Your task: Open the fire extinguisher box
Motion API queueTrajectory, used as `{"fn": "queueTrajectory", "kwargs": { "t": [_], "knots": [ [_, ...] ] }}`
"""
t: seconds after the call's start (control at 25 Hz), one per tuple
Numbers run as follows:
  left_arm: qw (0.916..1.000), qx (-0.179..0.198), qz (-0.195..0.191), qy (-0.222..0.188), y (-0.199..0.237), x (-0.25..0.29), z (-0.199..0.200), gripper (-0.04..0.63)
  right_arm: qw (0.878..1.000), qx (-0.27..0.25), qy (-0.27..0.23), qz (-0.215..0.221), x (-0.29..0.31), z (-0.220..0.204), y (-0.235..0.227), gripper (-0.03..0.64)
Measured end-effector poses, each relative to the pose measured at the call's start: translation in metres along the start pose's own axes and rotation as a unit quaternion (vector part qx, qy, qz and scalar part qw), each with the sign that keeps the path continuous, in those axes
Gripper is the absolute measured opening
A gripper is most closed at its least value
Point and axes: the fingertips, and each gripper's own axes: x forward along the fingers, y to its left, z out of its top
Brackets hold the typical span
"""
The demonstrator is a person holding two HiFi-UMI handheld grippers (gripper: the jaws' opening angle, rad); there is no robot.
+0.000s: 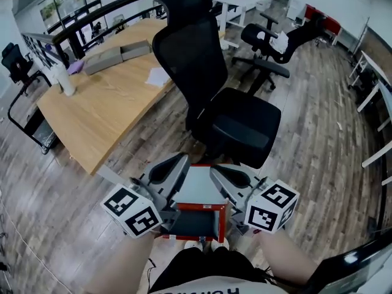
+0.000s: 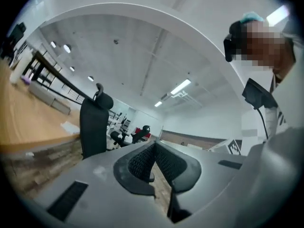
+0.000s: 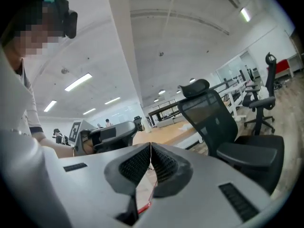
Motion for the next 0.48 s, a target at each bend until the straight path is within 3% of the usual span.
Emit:
{"fn": "queueTrajectory", "kwargs": {
  "t": [0.08, 0.2, 0.32, 0.48],
  "knots": [
    [0.9992, 0.038, -0.009, 0.004, -0.020, -0.009, 0.017, 0.006, 0.999, -0.029, -0.019, 0.002, -0.009, 0.024, 0.017, 0.011],
    [0.9976, 0.059, -0.036, 0.004, -0.053, -0.024, 0.035, 0.008, 0.996, -0.078, -0.024, 0.018, -0.022, 0.048, 0.049, 0.011],
    [0.9950, 0.081, -0.056, -0.009, -0.091, -0.044, 0.050, 0.008, 0.992, -0.115, -0.015, 0.047, -0.039, 0.054, 0.081, 0.011],
    [0.9866, 0.153, -0.049, -0.026, -0.134, -0.063, 0.057, 0.008, 0.988, -0.130, -0.005, 0.086, -0.064, 0.047, 0.105, 0.011]
  ]
}}
